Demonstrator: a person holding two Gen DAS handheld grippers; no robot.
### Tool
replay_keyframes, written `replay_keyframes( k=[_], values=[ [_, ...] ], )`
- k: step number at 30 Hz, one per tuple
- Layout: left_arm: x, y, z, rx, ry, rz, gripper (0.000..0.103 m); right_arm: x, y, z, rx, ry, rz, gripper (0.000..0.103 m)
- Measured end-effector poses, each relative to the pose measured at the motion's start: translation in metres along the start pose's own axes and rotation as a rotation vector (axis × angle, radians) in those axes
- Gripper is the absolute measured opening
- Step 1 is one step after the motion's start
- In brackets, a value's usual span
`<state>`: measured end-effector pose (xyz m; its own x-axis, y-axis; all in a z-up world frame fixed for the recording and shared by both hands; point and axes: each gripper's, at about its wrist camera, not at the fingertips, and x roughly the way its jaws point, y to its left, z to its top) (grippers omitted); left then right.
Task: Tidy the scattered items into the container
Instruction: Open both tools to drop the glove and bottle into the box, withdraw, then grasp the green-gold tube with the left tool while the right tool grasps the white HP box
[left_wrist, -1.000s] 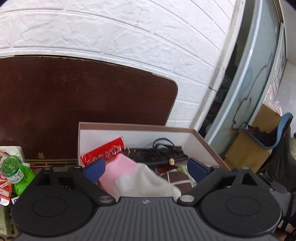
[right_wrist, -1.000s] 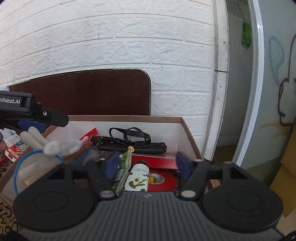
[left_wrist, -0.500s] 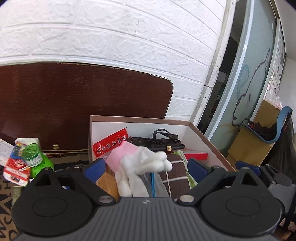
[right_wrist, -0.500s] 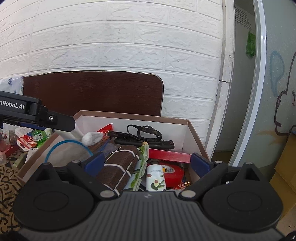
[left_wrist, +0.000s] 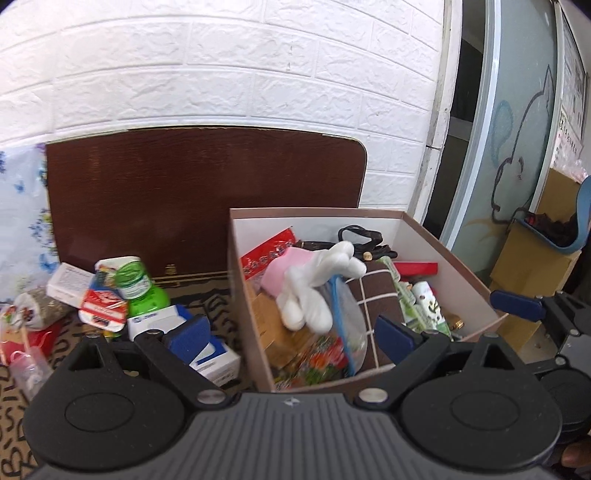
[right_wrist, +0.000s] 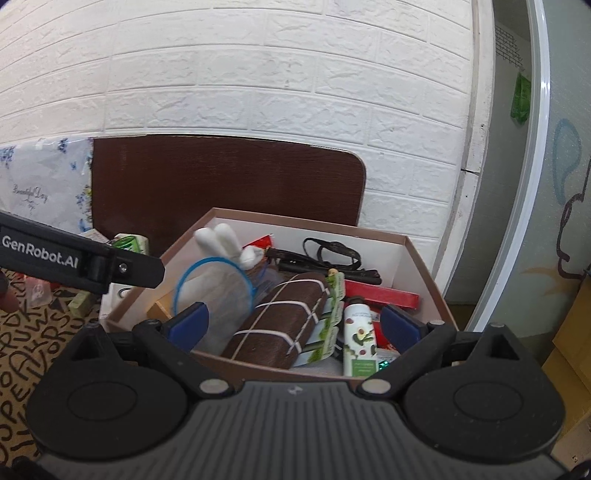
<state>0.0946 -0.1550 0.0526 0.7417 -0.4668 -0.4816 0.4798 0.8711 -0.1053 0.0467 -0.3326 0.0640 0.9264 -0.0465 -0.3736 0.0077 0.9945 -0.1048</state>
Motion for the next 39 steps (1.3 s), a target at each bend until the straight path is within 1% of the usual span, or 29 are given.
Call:
replay_keyframes(
  k=[2, 5, 8, 12, 18, 21, 23, 25, 28, 30, 31, 34, 35, 36, 39],
  values=[
    [-0.01, 0.003, -0.007, -0.005, -0.009, 0.011, 0.098, -0.005, 0.007, -0.001, -0.011, 0.003, 0.013, 0.097],
    [-0.026, 0.014, -0.023, -0.042, -0.02, 0.021, 0.098, -0.014, 0.019, -0.003, -0.02, 0.005, 0.04, 0.097],
    [-0.039, 0.029, -0.043, -0.08, -0.014, 0.048, 0.098, -0.02, 0.037, -0.008, -0.038, 0.016, 0.091, 0.097],
    [-0.051, 0.057, -0.069, -0.135, 0.002, 0.1, 0.098, -0.023, 0.07, -0.017, -0.084, 0.038, 0.185, 0.097],
    [-0.058, 0.11, -0.101, -0.261, 0.04, 0.196, 0.098, -0.016, 0.123, -0.026, -0.144, 0.071, 0.333, 0.097],
    [-0.057, 0.133, -0.109, -0.301, 0.051, 0.228, 0.097, -0.01, 0.147, -0.029, -0.171, 0.087, 0.402, 0.097],
    [-0.054, 0.145, -0.11, -0.317, 0.046, 0.238, 0.097, -0.003, 0.163, -0.029, -0.205, 0.094, 0.423, 0.096],
    [-0.048, 0.155, -0.108, -0.335, 0.044, 0.24, 0.096, 0.003, 0.176, -0.028, -0.249, 0.087, 0.418, 0.096],
    [-0.036, 0.165, -0.105, -0.352, 0.042, 0.22, 0.095, 0.016, 0.189, -0.024, -0.301, 0.068, 0.391, 0.096],
    [-0.023, 0.17, -0.101, -0.35, 0.042, 0.206, 0.091, 0.027, 0.193, -0.023, -0.336, 0.058, 0.364, 0.095],
    [-0.016, 0.173, -0.099, -0.347, 0.045, 0.199, 0.09, 0.033, 0.197, -0.024, -0.357, 0.056, 0.345, 0.094],
    [0.007, 0.181, -0.093, -0.349, 0.056, 0.191, 0.083, 0.05, 0.21, -0.027, -0.436, 0.038, 0.285, 0.091],
    [0.015, 0.184, -0.091, -0.352, 0.062, 0.193, 0.077, 0.056, 0.215, -0.03, -0.468, 0.033, 0.262, 0.089],
    [0.024, 0.188, -0.089, -0.357, 0.067, 0.196, 0.075, 0.062, 0.22, -0.032, -0.503, 0.028, 0.235, 0.085],
    [0.046, 0.195, -0.085, -0.36, 0.079, 0.208, 0.073, 0.081, 0.234, -0.042, -0.585, 0.022, 0.166, 0.079]
  ],
)
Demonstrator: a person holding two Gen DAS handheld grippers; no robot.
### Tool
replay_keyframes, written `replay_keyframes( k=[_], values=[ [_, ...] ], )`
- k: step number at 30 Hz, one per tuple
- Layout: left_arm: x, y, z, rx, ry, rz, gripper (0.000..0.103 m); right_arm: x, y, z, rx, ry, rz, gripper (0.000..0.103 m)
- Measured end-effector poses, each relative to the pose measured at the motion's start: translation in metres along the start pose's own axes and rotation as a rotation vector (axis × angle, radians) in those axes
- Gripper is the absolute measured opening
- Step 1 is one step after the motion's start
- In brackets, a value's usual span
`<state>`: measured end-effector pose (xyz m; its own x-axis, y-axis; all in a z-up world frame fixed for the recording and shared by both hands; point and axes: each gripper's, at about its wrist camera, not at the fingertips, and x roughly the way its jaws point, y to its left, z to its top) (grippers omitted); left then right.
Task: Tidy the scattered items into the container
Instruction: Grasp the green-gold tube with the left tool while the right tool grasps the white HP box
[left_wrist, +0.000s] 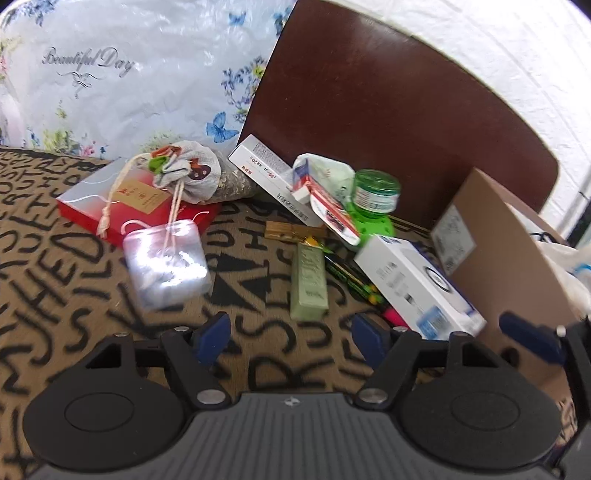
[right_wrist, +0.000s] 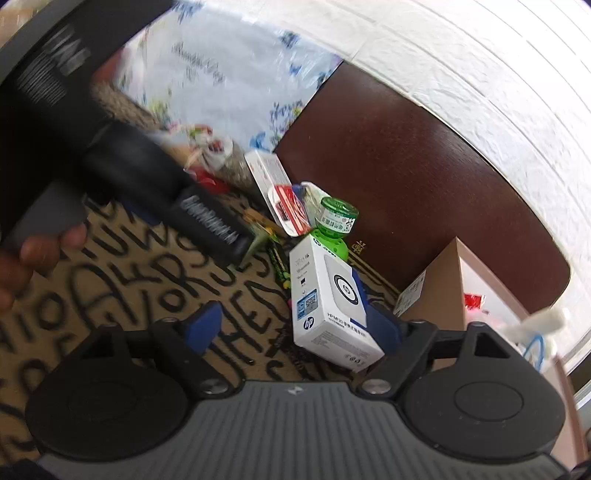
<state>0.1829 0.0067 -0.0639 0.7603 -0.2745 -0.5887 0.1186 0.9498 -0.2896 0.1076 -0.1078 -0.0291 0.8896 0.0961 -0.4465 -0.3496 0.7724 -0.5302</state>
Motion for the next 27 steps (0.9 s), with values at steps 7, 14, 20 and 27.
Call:
replay_keyframes(
  k=[7, 14, 20, 27],
  values=[
    [0.037, -0.009, 0.009, 0.054, 0.003, 0.012, 0.072, 0.042, 0.009, -0.008, -0.075, 0.061, -0.085, 0.072],
    [0.049, -0.017, 0.016, 0.123, -0.003, 0.043, 0.023, 0.061, 0.004, -0.011, -0.114, 0.071, -0.181, 0.047],
    [0.028, -0.013, 0.009, 0.129, 0.025, 0.038, 0.023, 0.037, -0.01, -0.005, -0.029, 0.03, -0.125, 0.036],
    [-0.021, -0.003, -0.022, 0.102, 0.08, 0.002, 0.023, -0.019, -0.059, -0.011, 0.367, 0.034, 0.178, 0.031]
  ],
)
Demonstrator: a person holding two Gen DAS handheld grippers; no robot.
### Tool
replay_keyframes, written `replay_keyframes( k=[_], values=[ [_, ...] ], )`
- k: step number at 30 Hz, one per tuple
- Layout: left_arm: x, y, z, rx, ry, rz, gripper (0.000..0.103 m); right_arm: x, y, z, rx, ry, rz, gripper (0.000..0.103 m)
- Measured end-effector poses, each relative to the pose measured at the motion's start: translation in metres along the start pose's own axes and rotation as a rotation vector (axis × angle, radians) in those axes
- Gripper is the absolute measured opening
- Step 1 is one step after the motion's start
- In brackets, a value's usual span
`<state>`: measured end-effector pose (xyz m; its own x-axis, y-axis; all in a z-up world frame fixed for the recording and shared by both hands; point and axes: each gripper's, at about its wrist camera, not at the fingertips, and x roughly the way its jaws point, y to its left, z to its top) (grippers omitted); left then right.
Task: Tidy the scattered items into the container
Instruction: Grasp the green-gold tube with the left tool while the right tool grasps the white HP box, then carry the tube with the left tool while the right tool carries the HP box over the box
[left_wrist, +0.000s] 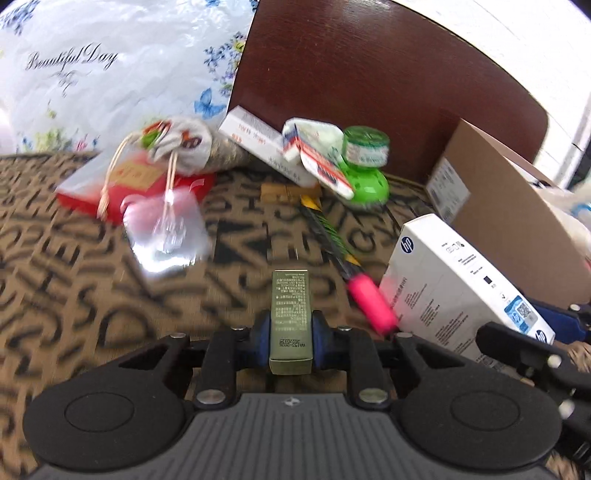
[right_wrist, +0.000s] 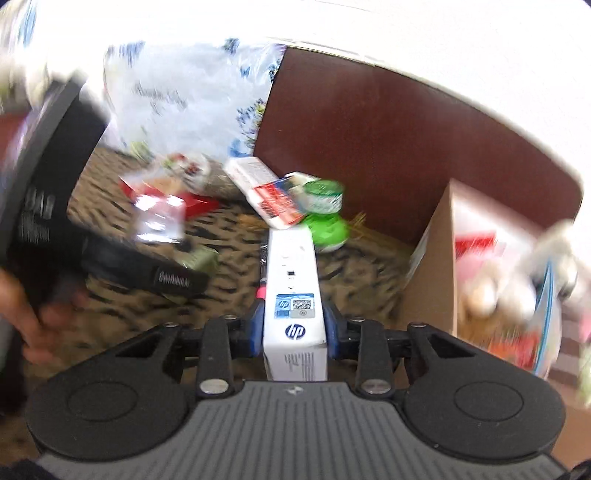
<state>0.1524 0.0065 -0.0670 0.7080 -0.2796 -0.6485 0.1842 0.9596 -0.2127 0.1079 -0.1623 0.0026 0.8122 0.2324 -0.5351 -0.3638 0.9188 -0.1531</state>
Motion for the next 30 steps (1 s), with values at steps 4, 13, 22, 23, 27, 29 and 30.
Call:
replay_keyframes(
  k=[4, 13, 22, 23, 27, 29, 30],
  values=[
    [-0.028, -0.004, -0.027, 0.012, 0.031, -0.041, 0.023, -0.03, -0.013, -0.019, 0.127, 0.046, 0.102, 0.031],
    [-0.063, -0.023, -0.07, 0.042, 0.089, -0.108, 0.023, -0.092, -0.013, -0.066, 0.194, 0.089, 0.122, 0.033],
    [-0.059, -0.025, -0.071, 0.041, 0.086, -0.074, 0.03, -0.068, -0.009, -0.062, 0.172, 0.103, 0.091, 0.034],
    [-0.059, -0.026, -0.071, 0.046, 0.084, -0.072, 0.031, -0.065, -0.009, -0.061, 0.165, 0.103, 0.088, 0.035],
    [-0.058, -0.032, -0.075, 0.08, 0.072, -0.058, 0.033, -0.054, -0.008, -0.061, 0.158, 0.11, 0.089, 0.033],
    [-0.059, -0.035, -0.076, 0.112, 0.071, -0.041, 0.023, -0.054, -0.011, -0.063, 0.189, 0.106, 0.095, 0.033],
    [-0.06, -0.036, -0.076, 0.117, 0.074, -0.04, 0.023, -0.056, -0.012, -0.063, 0.196, 0.101, 0.091, 0.032]
  ],
)
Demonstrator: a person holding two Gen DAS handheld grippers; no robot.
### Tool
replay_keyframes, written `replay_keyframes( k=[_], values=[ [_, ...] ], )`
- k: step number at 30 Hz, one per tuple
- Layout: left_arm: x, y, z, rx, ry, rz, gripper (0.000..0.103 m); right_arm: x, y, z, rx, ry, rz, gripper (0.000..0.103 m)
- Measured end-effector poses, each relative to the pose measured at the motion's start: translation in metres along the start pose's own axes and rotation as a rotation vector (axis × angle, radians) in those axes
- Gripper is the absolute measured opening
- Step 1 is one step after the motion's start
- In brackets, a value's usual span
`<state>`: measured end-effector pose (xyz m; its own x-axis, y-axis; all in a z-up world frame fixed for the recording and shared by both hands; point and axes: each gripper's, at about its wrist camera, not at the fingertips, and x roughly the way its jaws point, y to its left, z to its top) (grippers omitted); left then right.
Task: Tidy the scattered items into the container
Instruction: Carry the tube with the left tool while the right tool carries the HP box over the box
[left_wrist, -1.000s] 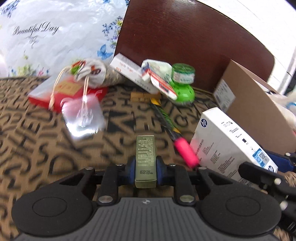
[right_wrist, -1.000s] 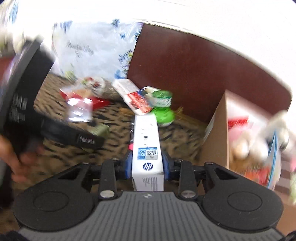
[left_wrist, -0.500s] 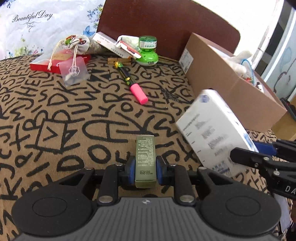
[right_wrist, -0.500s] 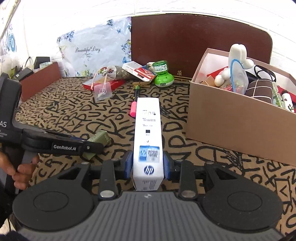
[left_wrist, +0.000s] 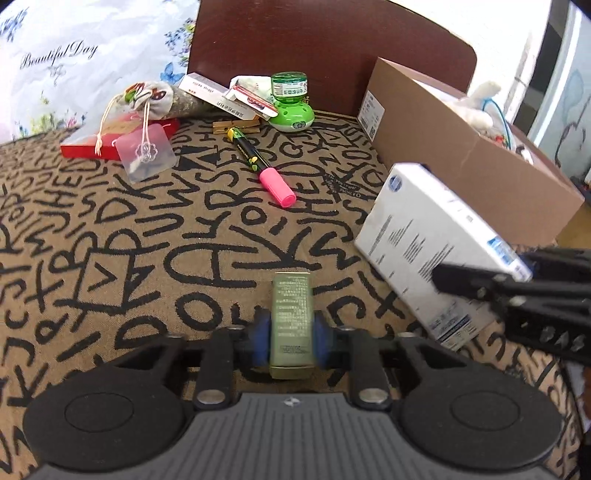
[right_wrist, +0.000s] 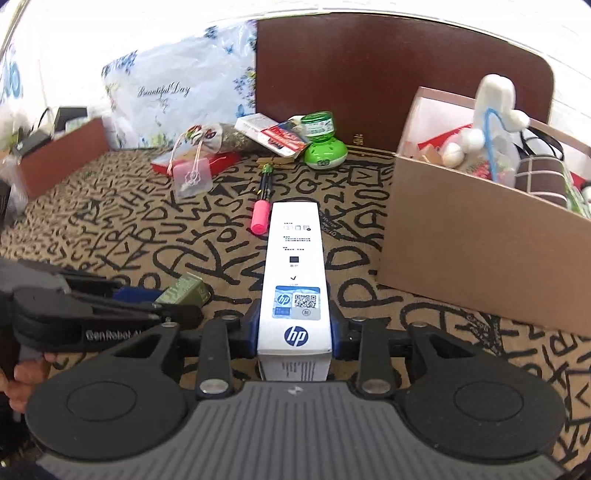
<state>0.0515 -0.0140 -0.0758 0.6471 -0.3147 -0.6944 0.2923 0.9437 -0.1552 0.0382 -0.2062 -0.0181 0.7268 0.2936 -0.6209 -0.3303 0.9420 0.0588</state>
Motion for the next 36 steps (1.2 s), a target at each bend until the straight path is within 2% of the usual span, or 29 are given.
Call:
replay_keyframes(
  k=[3, 8, 11, 16, 18, 21, 24, 30, 36],
  values=[
    [-0.006, -0.003, 0.003, -0.013, -0.001, -0.018, 0.023, -0.011, -0.004, 0.0, 0.025, -0.028, 0.02, 0.032],
    [-0.023, -0.021, 0.019, 0.013, -0.068, -0.063, 0.023, -0.038, -0.015, 0.007, 0.059, -0.103, 0.045, 0.032],
    [-0.033, -0.036, 0.039, 0.027, -0.12, -0.107, 0.023, -0.059, -0.023, 0.016, 0.071, -0.169, 0.044, 0.032],
    [-0.042, -0.065, 0.083, 0.028, -0.184, -0.203, 0.023, -0.097, -0.043, 0.034, 0.067, -0.3, -0.011, 0.032],
    [-0.043, -0.079, 0.102, 0.034, -0.207, -0.241, 0.023, -0.109, -0.055, 0.041, 0.06, -0.343, -0.058, 0.032],
    [-0.035, -0.104, 0.129, 0.049, -0.232, -0.258, 0.023, -0.119, -0.078, 0.051, 0.06, -0.384, -0.152, 0.032],
    [-0.016, -0.12, 0.159, 0.034, -0.22, -0.276, 0.023, -0.122, -0.104, 0.059, 0.06, -0.405, -0.247, 0.032],
    [0.031, -0.145, 0.205, 0.072, -0.186, -0.253, 0.023, -0.105, -0.148, 0.069, 0.023, -0.392, -0.432, 0.032],
    [0.08, -0.153, 0.231, 0.068, -0.144, -0.262, 0.023, -0.073, -0.176, 0.087, -0.055, -0.359, -0.575, 0.032]
  ],
)
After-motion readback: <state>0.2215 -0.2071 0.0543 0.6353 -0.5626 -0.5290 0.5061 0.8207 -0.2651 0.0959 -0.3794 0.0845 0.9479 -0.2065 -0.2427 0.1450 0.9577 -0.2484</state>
